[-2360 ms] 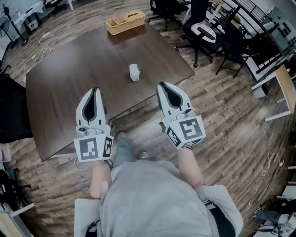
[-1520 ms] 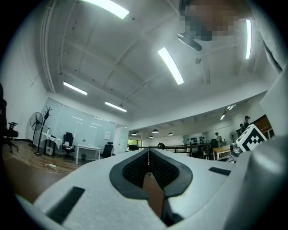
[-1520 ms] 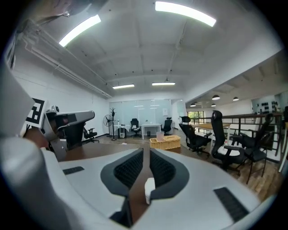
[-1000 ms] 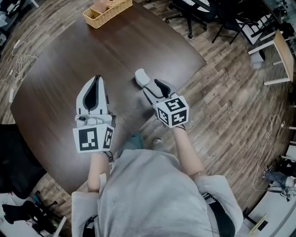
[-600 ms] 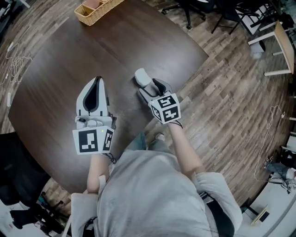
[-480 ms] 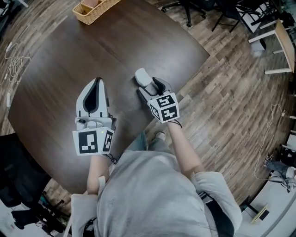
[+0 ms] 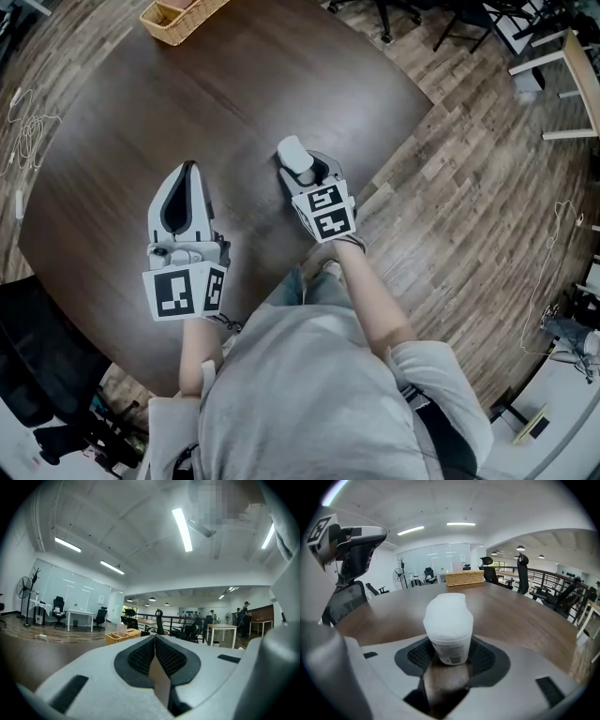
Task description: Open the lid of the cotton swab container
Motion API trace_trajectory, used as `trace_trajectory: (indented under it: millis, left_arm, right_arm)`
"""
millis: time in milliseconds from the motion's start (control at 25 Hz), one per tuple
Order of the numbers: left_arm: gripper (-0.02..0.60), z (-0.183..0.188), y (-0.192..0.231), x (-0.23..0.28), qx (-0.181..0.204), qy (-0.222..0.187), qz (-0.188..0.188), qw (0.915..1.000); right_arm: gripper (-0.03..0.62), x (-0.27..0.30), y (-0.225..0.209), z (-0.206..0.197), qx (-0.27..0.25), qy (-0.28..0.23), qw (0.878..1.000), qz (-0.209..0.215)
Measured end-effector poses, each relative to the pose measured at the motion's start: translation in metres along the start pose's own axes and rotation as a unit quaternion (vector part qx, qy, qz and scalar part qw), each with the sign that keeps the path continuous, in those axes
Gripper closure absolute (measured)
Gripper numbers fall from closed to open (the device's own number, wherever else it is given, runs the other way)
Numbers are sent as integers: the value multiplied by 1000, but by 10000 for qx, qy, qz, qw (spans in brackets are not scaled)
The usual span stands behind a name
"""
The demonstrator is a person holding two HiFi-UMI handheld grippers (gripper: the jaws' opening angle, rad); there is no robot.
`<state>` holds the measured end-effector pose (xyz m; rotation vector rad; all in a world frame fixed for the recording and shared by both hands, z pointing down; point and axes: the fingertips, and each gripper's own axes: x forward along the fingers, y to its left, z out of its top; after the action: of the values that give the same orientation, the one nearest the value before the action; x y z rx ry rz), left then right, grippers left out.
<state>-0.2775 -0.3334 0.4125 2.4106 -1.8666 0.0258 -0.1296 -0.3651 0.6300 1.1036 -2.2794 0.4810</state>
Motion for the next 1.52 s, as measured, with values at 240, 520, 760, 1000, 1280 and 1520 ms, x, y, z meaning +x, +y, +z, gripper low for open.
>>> trace_trajectory:
  millis: [240,520,760,1000,1280,1520]
  left_arm:
    - [569,-1,0,1,11,-15,14,10000]
    - [569,6,-16,1,68,-97,-43,9999]
    - [569,18,-34,-1,165,-222,-95,9996]
    - [569,40,-51,-7,285,-438,-137,9985]
    - [569,68,-73,-17,469,-733,-211,9960]
    - [569,89,-104,-30,624,-952,-511,9922]
  right_arm:
    - [382,-11,0,9,-54,-239,9997,-8]
    - [402,-42,1,40,-206,-856,9961,76]
    - [402,-83,2,72,-280,-1314,9907,223]
    - [402,-131,8,107,-492,-1769,9819,460]
    - [402,-185,16,137,-629,-2312,9687,653]
    - [402,-232,26,145,-691,-2692,9557,972]
